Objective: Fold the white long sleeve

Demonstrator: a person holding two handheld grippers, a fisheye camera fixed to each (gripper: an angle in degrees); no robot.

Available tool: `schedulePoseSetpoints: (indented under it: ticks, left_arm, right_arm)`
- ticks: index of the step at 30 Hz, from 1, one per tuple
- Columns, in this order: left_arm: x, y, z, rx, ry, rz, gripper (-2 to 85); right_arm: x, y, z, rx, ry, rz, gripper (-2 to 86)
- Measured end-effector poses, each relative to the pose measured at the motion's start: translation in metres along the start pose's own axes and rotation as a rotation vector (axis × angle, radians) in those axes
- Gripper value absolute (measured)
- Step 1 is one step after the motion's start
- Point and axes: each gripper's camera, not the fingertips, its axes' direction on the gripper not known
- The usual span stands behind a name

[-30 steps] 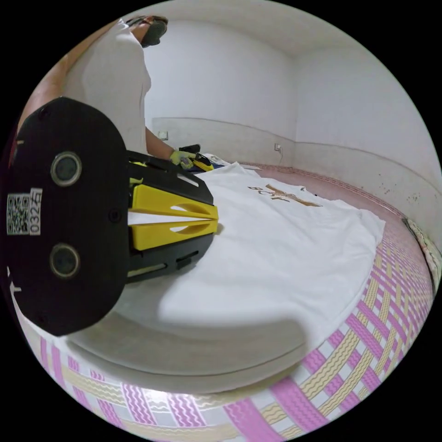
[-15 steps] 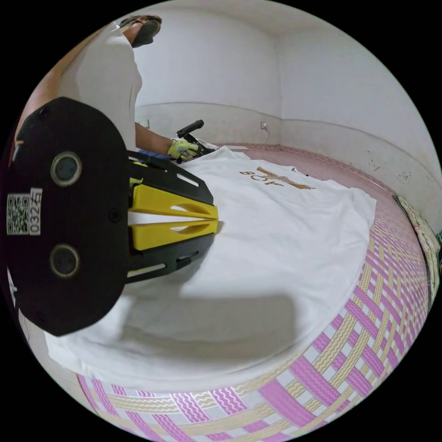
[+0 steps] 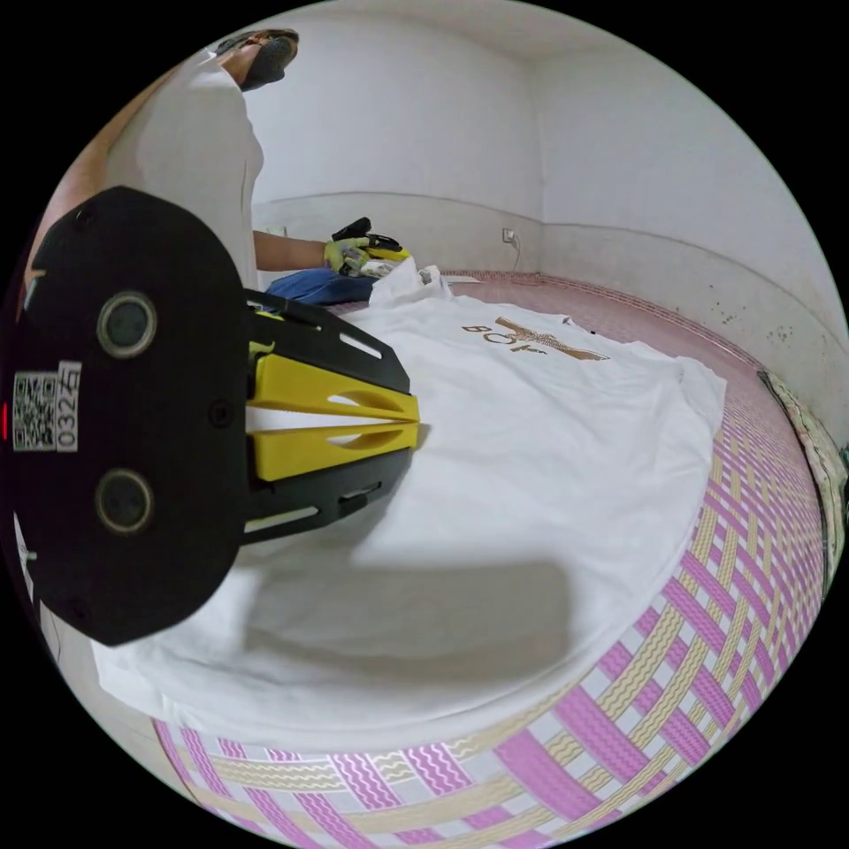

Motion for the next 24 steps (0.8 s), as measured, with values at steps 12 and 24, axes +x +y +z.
schedulePoseSetpoints:
  ticks: [12, 24]
  left_arm:
    - [-0.127, 0.040, -0.222, 0.236, -0.360, -0.410, 0.3]
    - [-0.154, 0.039, -0.157, 0.177, -0.443, -0.481, 0.8]
  right_arm:
    - [0.019, 0.010, 0.003, 0.044, -0.069, 0.011, -1.0]
    - [0.027, 0.010, 0.014, 0.048, -0.052, 0.013, -1.0]
